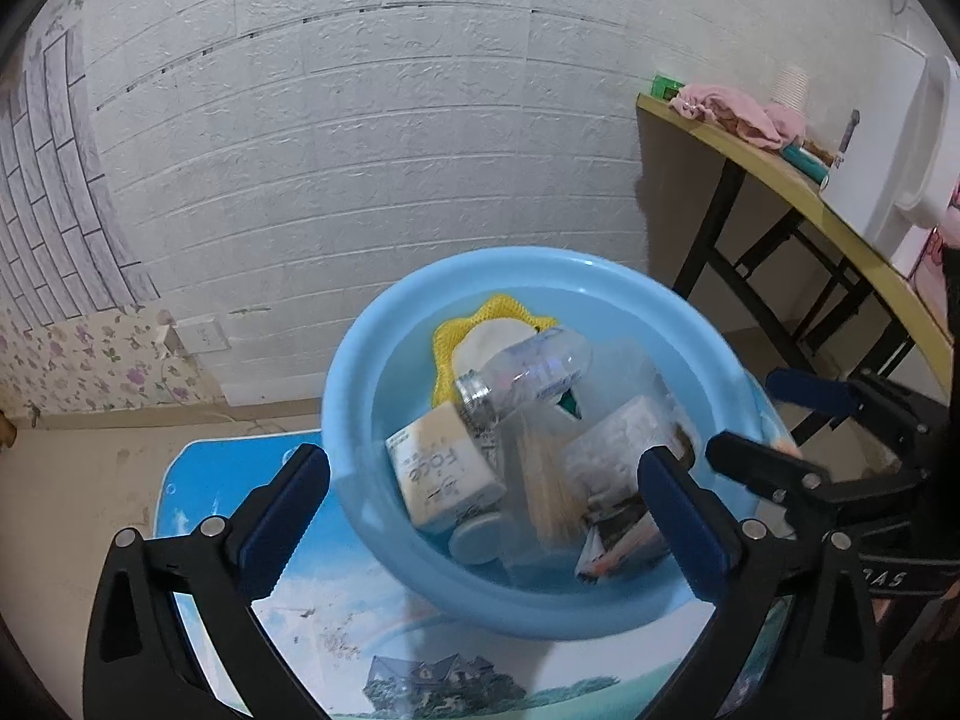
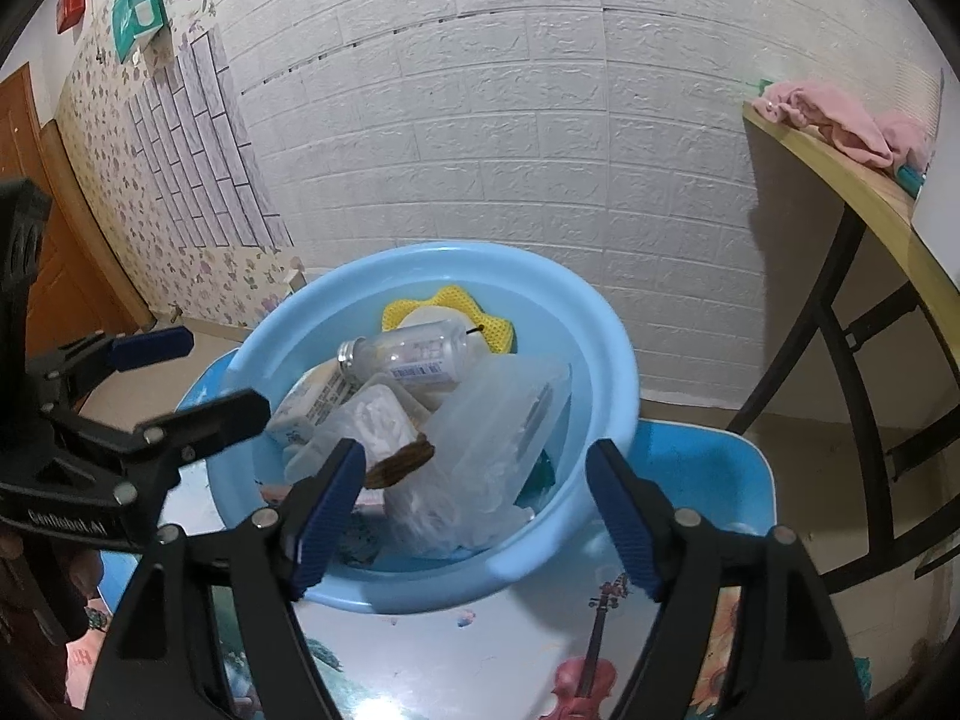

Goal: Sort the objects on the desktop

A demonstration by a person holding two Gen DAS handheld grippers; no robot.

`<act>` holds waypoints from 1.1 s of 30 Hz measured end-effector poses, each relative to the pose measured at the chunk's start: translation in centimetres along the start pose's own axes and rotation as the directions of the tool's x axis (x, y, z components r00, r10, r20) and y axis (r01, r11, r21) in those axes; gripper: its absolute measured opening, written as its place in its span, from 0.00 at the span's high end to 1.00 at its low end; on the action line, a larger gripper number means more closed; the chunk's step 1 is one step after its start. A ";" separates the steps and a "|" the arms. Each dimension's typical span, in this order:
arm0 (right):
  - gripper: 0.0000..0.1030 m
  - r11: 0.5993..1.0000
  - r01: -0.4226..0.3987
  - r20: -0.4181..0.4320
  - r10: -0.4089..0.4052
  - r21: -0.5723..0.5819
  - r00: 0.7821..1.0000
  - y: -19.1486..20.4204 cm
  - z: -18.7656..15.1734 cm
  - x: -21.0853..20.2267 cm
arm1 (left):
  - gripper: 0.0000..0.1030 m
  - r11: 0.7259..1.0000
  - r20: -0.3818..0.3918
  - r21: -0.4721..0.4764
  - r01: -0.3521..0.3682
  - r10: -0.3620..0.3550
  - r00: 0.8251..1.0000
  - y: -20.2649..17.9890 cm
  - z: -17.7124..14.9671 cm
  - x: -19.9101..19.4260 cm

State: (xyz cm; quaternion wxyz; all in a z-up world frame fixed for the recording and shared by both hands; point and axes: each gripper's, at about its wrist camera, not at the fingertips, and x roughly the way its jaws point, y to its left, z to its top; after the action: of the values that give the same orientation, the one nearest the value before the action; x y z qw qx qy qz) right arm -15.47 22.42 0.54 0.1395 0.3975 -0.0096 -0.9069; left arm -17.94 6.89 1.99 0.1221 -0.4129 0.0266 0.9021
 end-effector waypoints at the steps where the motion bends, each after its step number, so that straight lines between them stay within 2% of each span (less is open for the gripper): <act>1: 0.24 1.000 0.001 0.006 -0.001 -0.001 1.000 0.2 0.0 -0.1 | 0.00 1.000 -0.001 0.000 -0.008 0.008 1.000 0.1 -0.1 -0.1; 5: 0.17 1.000 0.016 0.024 -0.016 -0.015 1.000 0.9 0.2 -0.5 | 0.00 0.999 -0.003 -0.039 0.004 -0.004 1.000 1.1 -0.5 -0.6; 7: 0.16 1.000 0.018 0.030 -0.018 -0.018 0.999 1.2 0.2 -0.7 | 0.00 0.998 -0.001 -0.060 0.006 -0.006 1.000 1.7 -0.8 -1.0; 11: 0.13 1.000 0.016 0.034 -0.016 -0.020 0.999 1.7 0.1 -1.1 | 0.00 0.996 0.019 -0.090 -0.025 0.026 0.999 2.4 -1.1 -2.1; 13: 0.02 1.000 0.018 0.042 -0.017 -0.015 0.999 1.8 0.1 -1.4 | 0.00 0.996 0.047 -0.084 -0.044 0.048 0.998 2.5 -1.4 -3.0; 14: 0.01 1.000 0.021 0.049 -0.020 -0.014 0.999 1.9 0.1 -1.6 | 0.00 0.996 0.055 -0.079 -0.049 0.053 0.997 2.5 -1.4 -3.3; 18: 0.01 1.000 0.028 0.069 -0.028 -0.007 0.997 2.2 0.2 -2.5 | 0.00 0.994 0.050 -0.064 -0.086 0.090 0.995 2.4 -1.7 -4.2; 23: 0.01 0.999 0.043 0.086 -0.041 -0.017 0.995 2.8 0.3 -3.8 | 0.00 0.996 0.060 -0.066 -0.067 0.071 0.996 2.7 -2.1 -5.5; 27: 0.01 0.998 0.055 0.093 -0.052 -0.030 0.994 3.2 0.2 -4.7 | 0.00 0.994 0.092 -0.060 -0.095 0.101 0.991 2.7 -2.1 -6.7; 33: 0.01 0.998 0.061 0.102 -0.057 -0.033 0.993 3.3 0.2 -5.7 | 0.00 0.992 0.099 -0.091 -0.084 0.093 0.991 3.2 -2.1 -7.5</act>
State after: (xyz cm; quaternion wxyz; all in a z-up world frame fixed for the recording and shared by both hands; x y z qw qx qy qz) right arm -11.17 20.69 5.17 0.1191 0.3487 0.0113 -0.9296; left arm -12.44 1.99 6.06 0.0651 -0.3691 -0.0007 0.9271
